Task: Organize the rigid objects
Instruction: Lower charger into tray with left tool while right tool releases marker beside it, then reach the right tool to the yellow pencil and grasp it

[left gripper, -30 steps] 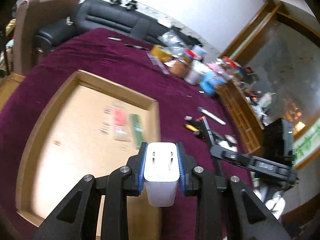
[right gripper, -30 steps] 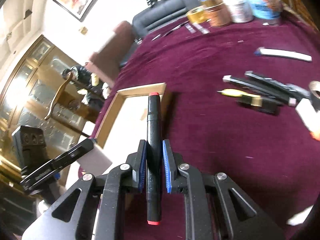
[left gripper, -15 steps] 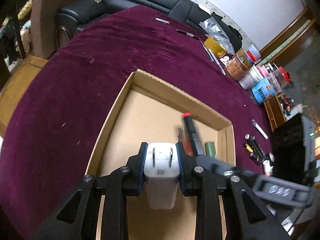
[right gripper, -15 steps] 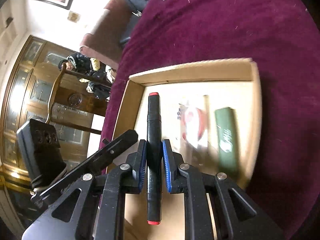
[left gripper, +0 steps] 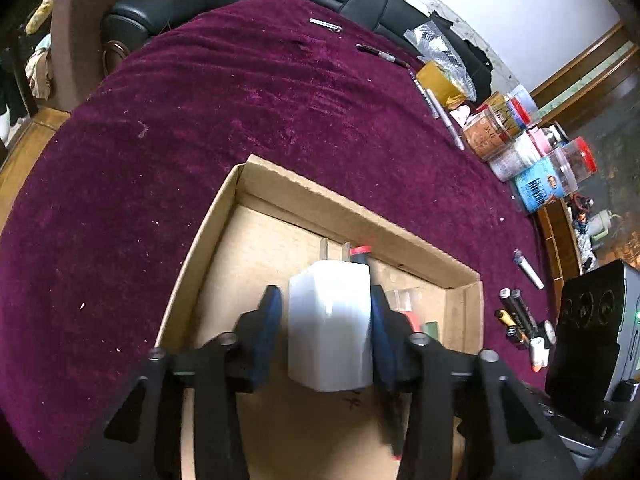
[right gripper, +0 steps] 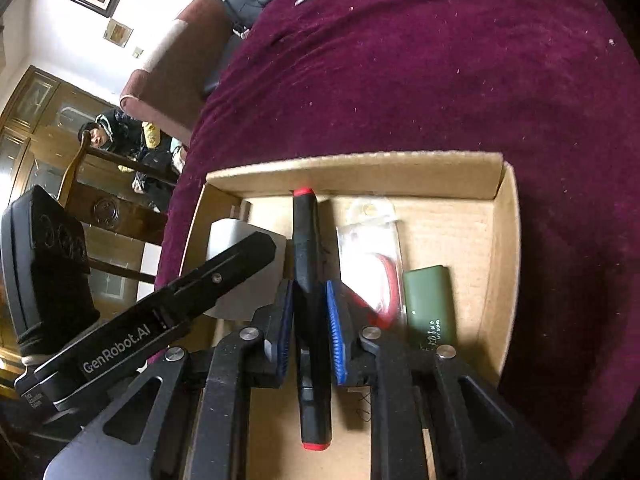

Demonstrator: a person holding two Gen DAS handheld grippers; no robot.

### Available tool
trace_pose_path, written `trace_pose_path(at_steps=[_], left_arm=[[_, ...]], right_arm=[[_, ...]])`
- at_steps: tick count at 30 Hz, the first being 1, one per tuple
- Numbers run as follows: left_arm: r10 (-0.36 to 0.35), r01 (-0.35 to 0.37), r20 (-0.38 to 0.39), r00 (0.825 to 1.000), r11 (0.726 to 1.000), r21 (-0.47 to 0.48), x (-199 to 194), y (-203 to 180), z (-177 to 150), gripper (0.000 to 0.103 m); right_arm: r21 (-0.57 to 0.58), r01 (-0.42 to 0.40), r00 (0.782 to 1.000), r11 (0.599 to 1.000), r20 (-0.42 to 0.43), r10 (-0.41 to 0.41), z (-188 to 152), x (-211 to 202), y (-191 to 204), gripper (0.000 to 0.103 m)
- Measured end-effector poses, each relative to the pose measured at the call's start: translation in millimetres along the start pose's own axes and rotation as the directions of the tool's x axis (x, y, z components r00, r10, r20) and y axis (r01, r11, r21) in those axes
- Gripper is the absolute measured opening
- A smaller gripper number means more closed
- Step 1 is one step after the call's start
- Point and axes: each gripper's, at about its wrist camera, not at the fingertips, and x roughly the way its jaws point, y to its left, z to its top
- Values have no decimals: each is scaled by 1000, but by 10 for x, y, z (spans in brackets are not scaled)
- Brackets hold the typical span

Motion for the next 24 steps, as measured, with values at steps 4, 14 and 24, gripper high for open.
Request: trace_pose_path(at_steps=[4,14,24], left_arm=[[5,-6,63,998,1000,11,-248,-57,-22,42],[-48,4,355,934,992,123,-1372,-734,-774,68],[-226,169,312,923,965,200,-1098,-1525,-1751,73]], right_arm=[[-44,1,998,999,58,2,-13,-225,35,16],[-191,235,867,953,484,-116,-583,-1648,-50,34],[148,360,828,921,405,-389,-903,-2542,-1955,86]])
